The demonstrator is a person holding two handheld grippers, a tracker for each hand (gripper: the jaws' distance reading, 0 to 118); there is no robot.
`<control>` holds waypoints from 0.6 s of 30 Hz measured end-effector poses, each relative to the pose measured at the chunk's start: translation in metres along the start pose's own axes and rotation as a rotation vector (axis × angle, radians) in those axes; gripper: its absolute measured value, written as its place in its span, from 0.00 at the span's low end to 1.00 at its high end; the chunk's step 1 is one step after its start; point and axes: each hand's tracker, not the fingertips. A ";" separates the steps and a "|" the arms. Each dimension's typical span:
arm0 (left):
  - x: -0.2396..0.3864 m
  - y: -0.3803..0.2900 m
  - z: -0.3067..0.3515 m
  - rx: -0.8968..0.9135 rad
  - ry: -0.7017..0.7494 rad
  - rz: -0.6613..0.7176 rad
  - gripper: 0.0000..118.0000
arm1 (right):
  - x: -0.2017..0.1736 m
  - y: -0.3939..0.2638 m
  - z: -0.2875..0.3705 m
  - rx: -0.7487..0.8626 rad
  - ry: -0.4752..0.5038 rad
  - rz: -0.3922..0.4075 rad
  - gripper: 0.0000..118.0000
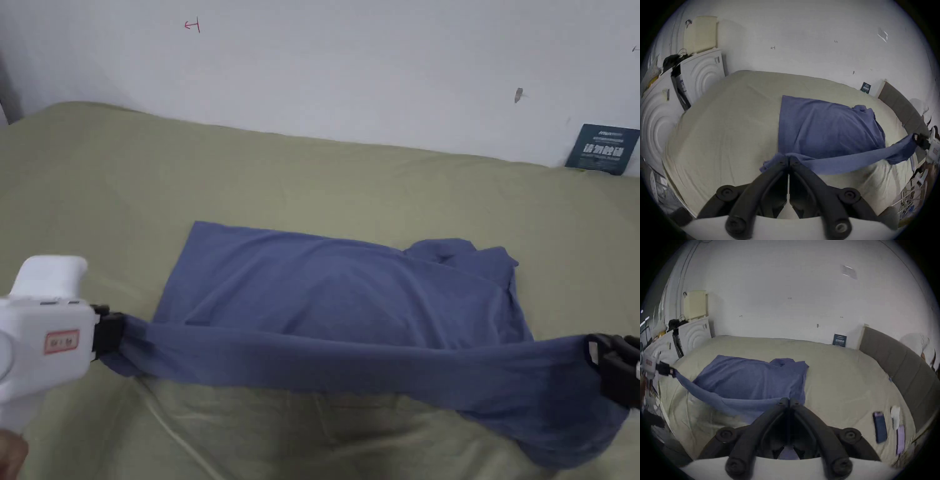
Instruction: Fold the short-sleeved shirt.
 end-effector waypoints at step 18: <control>0.006 0.063 -0.128 -0.190 0.027 -0.054 0.61 | 0.031 0.038 -0.171 -0.255 0.106 -0.129 0.51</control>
